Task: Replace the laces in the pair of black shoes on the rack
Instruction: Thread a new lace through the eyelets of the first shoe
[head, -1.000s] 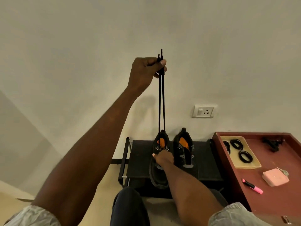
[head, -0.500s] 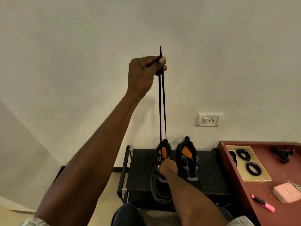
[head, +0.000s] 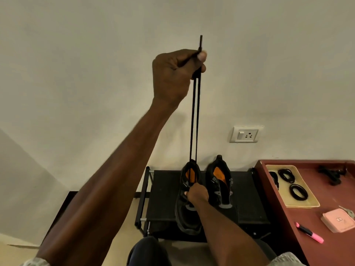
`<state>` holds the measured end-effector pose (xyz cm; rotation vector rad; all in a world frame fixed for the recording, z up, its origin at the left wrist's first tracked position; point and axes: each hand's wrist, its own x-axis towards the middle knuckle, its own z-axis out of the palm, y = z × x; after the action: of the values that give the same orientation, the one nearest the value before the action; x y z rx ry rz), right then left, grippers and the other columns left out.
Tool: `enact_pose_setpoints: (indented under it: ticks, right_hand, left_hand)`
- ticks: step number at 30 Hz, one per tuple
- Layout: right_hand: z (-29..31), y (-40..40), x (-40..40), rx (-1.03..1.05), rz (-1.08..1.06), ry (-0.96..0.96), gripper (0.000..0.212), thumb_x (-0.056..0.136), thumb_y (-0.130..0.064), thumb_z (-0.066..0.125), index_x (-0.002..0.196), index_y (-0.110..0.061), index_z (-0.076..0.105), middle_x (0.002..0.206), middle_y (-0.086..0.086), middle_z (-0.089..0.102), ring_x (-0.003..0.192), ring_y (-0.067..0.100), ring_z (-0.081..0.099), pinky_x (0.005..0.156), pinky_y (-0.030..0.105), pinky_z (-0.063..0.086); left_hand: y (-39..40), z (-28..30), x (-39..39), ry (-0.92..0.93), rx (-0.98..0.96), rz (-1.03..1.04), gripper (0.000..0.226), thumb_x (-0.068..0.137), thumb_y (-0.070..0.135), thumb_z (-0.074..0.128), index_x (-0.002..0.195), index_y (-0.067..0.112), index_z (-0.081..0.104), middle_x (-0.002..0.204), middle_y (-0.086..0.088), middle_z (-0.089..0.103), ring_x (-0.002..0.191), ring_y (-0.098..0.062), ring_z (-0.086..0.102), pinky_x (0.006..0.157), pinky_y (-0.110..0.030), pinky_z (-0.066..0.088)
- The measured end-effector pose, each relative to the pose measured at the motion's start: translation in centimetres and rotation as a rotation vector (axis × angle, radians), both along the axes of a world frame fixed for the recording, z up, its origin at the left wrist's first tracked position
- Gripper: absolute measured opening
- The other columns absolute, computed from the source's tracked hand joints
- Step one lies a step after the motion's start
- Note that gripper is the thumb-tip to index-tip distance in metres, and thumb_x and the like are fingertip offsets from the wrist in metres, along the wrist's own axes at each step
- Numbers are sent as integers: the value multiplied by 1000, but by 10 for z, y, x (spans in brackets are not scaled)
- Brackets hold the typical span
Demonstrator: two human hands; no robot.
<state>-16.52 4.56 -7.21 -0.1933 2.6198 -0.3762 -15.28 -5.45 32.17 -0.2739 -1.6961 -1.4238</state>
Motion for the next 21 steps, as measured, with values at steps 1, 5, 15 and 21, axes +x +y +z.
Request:
enact_pose_setpoints:
  ticks: [1,5,15,21]
  right_hand:
    - [-1,2,1,-3,-1,4,35,96,-43,62,112,-12,64,106,5,68,93,20,66,78,31,56]
    - [1,6,3,-22,11,-2,36,96,-42,62,115,-11,64,110,7,67,96,21,66,82,32,56]
    - [157,23,-11,-165,164,29,14,95,-10,54,82,-5,57,84,10,62,82,27,63,80,38,56]
    - [334,40,8,-1297,-17,181,20,88,-3,58,96,-15,73,93,1,73,84,15,66,72,24,49]
  left_hand:
    - [-2,-2,-1,-10,30,5,10,90,7,70,82,8,77,61,-4,69,58,-19,64,59,-31,50]
    - [-16,-11,1,-139,47,6,15,91,15,71,78,13,77,66,-6,72,64,-30,67,66,-45,55]
    - [-10,3,16,-416,-118,-40,13,89,24,74,89,12,79,79,-7,75,75,-19,71,65,-31,56]
    - [11,9,31,-487,-107,-29,16,88,24,77,79,12,77,78,-9,71,67,-13,65,65,-26,53]
